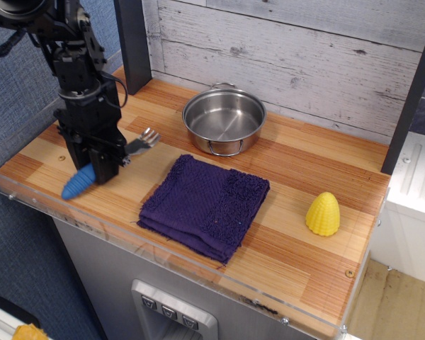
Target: Move the fork to the right of the towel.
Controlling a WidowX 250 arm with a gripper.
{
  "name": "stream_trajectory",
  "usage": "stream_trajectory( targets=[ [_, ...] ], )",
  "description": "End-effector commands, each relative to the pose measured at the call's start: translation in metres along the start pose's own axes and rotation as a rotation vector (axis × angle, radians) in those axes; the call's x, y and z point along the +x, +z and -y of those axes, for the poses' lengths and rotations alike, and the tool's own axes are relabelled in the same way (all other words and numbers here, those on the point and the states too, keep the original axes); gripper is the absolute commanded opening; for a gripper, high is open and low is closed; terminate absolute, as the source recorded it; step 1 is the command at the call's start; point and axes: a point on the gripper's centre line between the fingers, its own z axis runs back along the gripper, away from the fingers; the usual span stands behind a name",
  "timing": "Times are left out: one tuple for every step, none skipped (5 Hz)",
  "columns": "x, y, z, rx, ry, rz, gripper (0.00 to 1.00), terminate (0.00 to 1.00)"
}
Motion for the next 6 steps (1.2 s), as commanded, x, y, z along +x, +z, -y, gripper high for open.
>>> stream_trajectory(
  targets=[
    [0.013,0.083,0.008,0.009,0.071,0.116,0.0,0.0],
    [0.018,0.116,0.029,0.044,0.091,0.136,0.0,0.0],
    [0.024,0.117,0.062,0.048,0.1,0.153,0.0,0.0],
    [0.03,0.103,0.097,0.064,0.117,0.149,0.0,0.0],
    [0.032,0.088,0.131,0.091,0.144,0.117,0.0,0.0],
    [0.032,0.073,0.165,0.11,0.19,0.092,0.0,0.0]
  ],
)
